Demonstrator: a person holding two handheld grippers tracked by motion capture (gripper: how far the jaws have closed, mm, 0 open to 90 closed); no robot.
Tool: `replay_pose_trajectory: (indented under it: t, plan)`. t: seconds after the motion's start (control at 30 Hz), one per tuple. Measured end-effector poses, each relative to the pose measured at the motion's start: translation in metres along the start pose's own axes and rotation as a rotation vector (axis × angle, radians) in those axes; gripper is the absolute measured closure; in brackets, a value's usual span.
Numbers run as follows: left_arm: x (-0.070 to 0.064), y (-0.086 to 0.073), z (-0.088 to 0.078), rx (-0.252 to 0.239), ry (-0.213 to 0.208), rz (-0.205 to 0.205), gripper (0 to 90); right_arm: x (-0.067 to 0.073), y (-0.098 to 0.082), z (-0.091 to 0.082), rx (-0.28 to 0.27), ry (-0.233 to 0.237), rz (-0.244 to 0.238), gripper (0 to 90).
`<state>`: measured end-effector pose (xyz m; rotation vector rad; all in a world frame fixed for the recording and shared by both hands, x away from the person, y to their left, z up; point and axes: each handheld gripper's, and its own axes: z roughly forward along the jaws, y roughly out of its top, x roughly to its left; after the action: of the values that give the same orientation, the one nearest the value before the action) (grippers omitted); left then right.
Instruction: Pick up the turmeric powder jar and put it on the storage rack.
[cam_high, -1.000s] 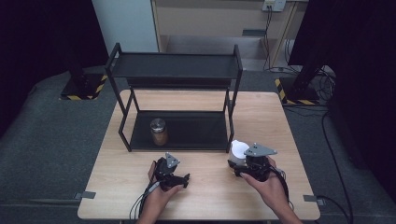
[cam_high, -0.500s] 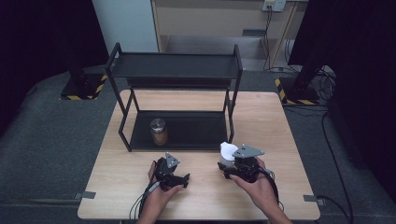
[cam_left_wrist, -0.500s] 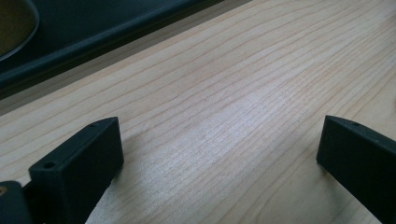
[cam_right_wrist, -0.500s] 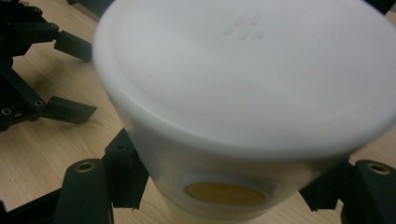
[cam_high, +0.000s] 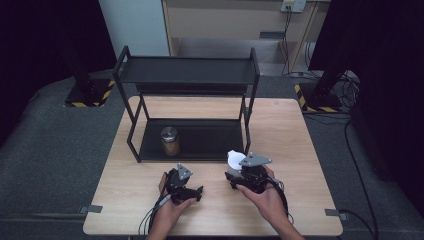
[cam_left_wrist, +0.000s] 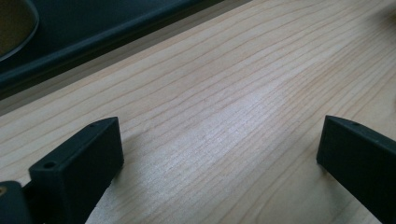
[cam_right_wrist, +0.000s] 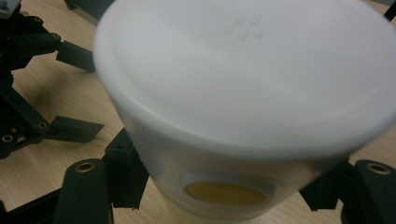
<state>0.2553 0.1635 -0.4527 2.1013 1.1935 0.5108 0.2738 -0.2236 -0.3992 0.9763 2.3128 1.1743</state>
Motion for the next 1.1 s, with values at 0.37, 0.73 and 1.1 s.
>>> replay_pose_trajectory:
  t: [0.37,0.73,1.1]
  plan:
    - [0.0,0.0,0.0,0.0,-0.001,0.001,0.0,0.01,0.012,0.011,0.008,-0.012,0.003,31.9]
    - [0.001,0.0,0.0,0.0,-0.004,0.004,0.0,0.016,0.022,0.021,0.016,-0.025,0.001,31.8]
    - [0.001,0.0,0.0,0.0,-0.004,0.004,0.0,0.02,0.035,0.032,0.018,-0.025,0.006,31.9]
